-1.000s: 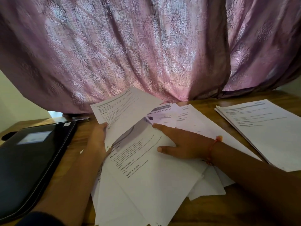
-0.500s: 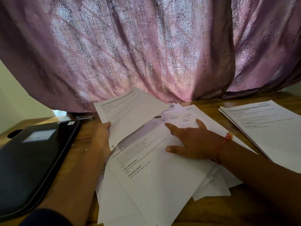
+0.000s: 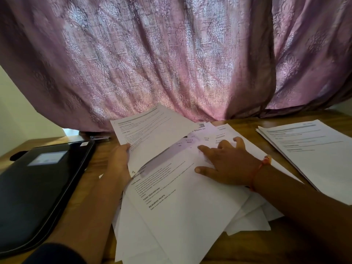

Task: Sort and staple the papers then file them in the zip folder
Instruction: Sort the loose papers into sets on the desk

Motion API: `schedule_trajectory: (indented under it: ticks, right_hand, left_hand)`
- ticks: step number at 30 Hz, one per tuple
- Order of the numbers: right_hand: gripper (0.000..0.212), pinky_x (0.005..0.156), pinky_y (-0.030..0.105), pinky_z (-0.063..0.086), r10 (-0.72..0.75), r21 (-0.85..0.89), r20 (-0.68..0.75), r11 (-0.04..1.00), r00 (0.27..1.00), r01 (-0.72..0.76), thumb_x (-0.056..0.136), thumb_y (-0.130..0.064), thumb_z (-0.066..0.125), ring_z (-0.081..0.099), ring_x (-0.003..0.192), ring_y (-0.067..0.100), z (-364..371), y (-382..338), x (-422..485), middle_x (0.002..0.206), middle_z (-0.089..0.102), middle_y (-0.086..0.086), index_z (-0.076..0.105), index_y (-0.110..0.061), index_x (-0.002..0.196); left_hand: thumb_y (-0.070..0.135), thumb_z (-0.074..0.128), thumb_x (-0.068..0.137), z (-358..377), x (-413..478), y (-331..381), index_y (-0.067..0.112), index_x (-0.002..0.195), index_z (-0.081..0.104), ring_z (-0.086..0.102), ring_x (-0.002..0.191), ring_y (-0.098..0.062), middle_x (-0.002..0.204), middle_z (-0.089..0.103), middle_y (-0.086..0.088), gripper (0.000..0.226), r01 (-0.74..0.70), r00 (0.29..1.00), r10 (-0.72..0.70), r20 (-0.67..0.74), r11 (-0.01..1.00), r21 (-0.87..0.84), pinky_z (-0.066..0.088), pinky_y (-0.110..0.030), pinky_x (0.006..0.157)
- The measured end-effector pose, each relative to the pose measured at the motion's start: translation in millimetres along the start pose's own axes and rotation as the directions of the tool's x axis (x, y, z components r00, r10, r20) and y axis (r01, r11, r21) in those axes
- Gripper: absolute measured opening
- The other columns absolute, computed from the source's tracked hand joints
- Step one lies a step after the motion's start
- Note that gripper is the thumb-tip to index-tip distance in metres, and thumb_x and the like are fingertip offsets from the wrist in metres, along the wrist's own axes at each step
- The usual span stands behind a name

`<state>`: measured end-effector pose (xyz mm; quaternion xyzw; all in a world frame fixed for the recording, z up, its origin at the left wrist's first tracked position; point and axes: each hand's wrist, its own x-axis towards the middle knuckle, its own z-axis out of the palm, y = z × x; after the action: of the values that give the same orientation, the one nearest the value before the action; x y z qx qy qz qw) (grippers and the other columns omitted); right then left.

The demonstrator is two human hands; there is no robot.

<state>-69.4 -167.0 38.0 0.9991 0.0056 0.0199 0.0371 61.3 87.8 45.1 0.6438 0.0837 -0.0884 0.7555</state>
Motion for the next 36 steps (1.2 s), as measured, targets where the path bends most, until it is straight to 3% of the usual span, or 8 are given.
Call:
schedule_trajectory:
  ticks: [8, 14, 19, 23, 27, 29, 33, 36]
  right_hand:
    - [0.112, 0.115, 0.061, 0.013, 0.064, -0.019, -0.032, 0.998, 0.997, -0.065, 0.059, -0.087, -0.021, 0.032, 0.142, 0.025, 6.1, 5.2, -0.6, 0.153, 0.039, -0.008, 0.016, -0.035, 0.152]
    - [0.091, 0.116, 0.058, 0.012, 0.093, 0.031, 0.014, 0.995, 0.996, -0.093, 0.075, -0.082, -0.001, 0.03, 0.144, 0.023, 0.8, 4.6, -1.4, 0.152, 0.041, -0.006, 0.021, -0.036, 0.15]
    - [0.079, 0.113, 0.052, 0.02, 0.053, 0.234, 0.025, 0.971, 0.998, -0.057, 0.081, -0.078, 0.008, 0.036, 0.139, 0.022, -2.6, 9.6, -1.2, 0.146, 0.048, -0.006, 0.028, -0.04, 0.148]
    - [0.07, 0.111, 0.048, 0.025, 0.057, 0.229, 0.065, 0.971, 0.996, -0.07, 0.089, -0.072, 0.012, 0.04, 0.136, 0.023, -2.0, 11.5, -0.2, 0.145, 0.049, -0.001, 0.033, -0.036, 0.146]
    - [0.044, 0.097, 0.036, 0.042, 0.151, 0.22, -0.12, 0.968, 0.981, -0.123, 0.101, -0.052, 0.028, 0.057, 0.116, 0.023, -2.2, 20.0, 0.3, 0.129, 0.063, -0.001, 0.047, -0.033, 0.136]
    - [0.041, 0.093, 0.031, 0.048, 0.22, 0.191, -0.131, 0.962, 0.967, -0.193, 0.101, -0.051, 0.036, 0.06, 0.11, 0.022, 0.0, 28.8, 2.5, 0.126, 0.065, -0.002, 0.052, -0.03, 0.132]
    - [0.054, 0.095, 0.034, 0.051, 0.283, 0.17, -0.041, 0.947, 0.958, -0.273, 0.094, -0.062, 0.043, 0.061, 0.111, 0.022, 1.6, 40.9, 5.3, 0.13, 0.063, -0.001, 0.048, -0.027, 0.135]
    - [0.07, 0.093, 0.031, 0.046, 0.289, 0.102, -0.039, 0.953, 0.957, -0.284, 0.086, -0.072, 0.046, 0.057, 0.115, 0.023, 5.3, 40.0, 3.0, 0.134, 0.058, 0.002, 0.044, -0.027, 0.139]
  left_hand:
    - [0.031, 0.046, 0.107, -0.7, 6.3, -3.2, 0.023, 0.117, 0.057, 0.059, 0.075, -0.018, 0.093, 0.064, 0.0, 0.017, -0.013, 1.0, 0.014, -0.019, 0.999, 0.036, 0.046, -0.02, 0.04]
    - [0.028, 0.043, 0.108, 1.0, 14.8, -4.8, 0.02, 0.119, 0.056, 0.06, 0.076, -0.019, 0.091, 0.063, 0.001, 0.019, -0.02, 1.0, 0.021, -0.015, 0.999, 0.048, 0.046, -0.029, 0.051]
    - [0.03, 0.047, 0.106, -4.6, 23.5, -7.5, 0.018, 0.124, 0.061, 0.066, 0.089, -0.026, 0.107, 0.07, -0.005, 0.026, -0.003, 1.0, 0.002, 0.023, 0.999, 0.041, 0.054, -0.038, 0.068]
    - [0.029, 0.048, 0.106, -5.4, 26.5, -8.5, 0.019, 0.119, 0.06, 0.064, 0.084, -0.025, 0.101, 0.068, -0.005, 0.021, -0.004, 1.0, 0.003, 0.02, 0.999, 0.039, 0.053, -0.037, 0.065]
    - [0.029, 0.047, 0.106, -5.9, 25.7, -8.2, 0.018, 0.118, 0.059, 0.063, 0.083, -0.024, 0.1, 0.067, -0.005, 0.02, -0.007, 1.0, 0.005, 0.026, 0.999, 0.042, 0.05, -0.037, 0.062]
    - [0.029, 0.046, 0.106, -7.4, 29.2, -9.7, 0.017, 0.123, 0.061, 0.066, 0.089, -0.025, 0.106, 0.069, -0.004, 0.025, -0.01, 0.999, 0.009, 0.036, 1.0, 0.027, 0.05, -0.037, 0.064]
    - [0.029, 0.046, 0.106, -7.6, 32.3, -10.8, 0.017, 0.124, 0.061, 0.067, 0.089, -0.024, 0.109, 0.071, -0.005, 0.027, -0.015, 0.999, 0.014, 0.039, 1.0, 0.02, 0.051, -0.035, 0.062]
    - [0.027, 0.047, 0.107, -3.8, 31.1, -12.2, 0.018, 0.12, 0.06, 0.066, 0.081, -0.02, 0.1, 0.07, -0.002, 0.02, -0.043, 0.998, 0.042, 0.038, 0.998, 0.035, 0.052, -0.025, 0.045]
